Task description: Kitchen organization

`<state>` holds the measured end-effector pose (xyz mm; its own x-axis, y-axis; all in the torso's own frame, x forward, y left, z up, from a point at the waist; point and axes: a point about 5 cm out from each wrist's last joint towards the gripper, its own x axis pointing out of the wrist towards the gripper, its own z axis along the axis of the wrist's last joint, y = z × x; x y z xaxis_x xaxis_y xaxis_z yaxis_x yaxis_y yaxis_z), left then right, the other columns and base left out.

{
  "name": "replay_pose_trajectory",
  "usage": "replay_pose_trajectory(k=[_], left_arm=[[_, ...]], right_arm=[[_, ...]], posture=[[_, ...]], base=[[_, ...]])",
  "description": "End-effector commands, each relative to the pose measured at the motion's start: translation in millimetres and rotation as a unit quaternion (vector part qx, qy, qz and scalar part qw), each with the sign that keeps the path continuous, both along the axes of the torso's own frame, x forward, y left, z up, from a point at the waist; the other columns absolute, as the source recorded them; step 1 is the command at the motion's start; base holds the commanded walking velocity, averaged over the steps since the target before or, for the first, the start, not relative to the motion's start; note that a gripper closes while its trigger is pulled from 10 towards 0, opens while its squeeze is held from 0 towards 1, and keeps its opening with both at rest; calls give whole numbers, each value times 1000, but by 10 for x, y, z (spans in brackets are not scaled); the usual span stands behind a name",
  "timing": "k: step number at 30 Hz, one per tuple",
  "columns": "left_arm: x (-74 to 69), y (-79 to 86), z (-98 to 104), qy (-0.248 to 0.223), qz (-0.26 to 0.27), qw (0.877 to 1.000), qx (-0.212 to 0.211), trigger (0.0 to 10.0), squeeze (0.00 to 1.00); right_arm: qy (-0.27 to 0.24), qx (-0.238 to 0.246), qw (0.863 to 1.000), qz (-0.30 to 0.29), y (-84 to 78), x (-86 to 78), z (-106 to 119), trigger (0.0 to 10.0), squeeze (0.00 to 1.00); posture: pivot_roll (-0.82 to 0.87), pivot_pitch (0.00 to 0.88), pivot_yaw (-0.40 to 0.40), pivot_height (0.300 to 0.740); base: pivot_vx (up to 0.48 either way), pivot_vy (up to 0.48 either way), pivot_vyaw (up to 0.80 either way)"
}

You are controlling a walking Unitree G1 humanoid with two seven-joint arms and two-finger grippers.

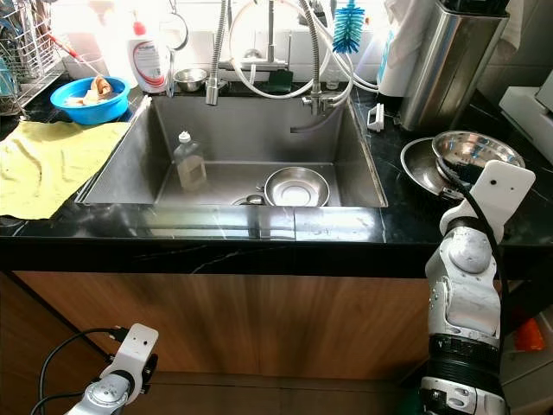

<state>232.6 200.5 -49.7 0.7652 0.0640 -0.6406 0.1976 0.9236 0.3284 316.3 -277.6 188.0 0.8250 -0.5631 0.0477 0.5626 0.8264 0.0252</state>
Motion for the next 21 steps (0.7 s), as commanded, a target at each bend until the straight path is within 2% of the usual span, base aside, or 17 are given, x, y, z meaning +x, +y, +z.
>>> replay_pose_trajectory(k=[1,11,21], left_arm=[[-47,35,-30,13,0,1000,7,10000,0],[-46,34,-30,12,1,1000,7,10000,0],[-41,30,-27,12,2,1000,7,10000,0]], right_arm=[[0,5,1000,-1,-17,24,31,0,0],[-16,8,1000,11,14,50,86,0,0],[-58,-16,998,34,103,90,285,0,0]], posture=[[-41,0,17,740],[-41,0,16,740],[-41,0,15,740]], base=[[0,0,0],[0,0,0],[0,0,0]])
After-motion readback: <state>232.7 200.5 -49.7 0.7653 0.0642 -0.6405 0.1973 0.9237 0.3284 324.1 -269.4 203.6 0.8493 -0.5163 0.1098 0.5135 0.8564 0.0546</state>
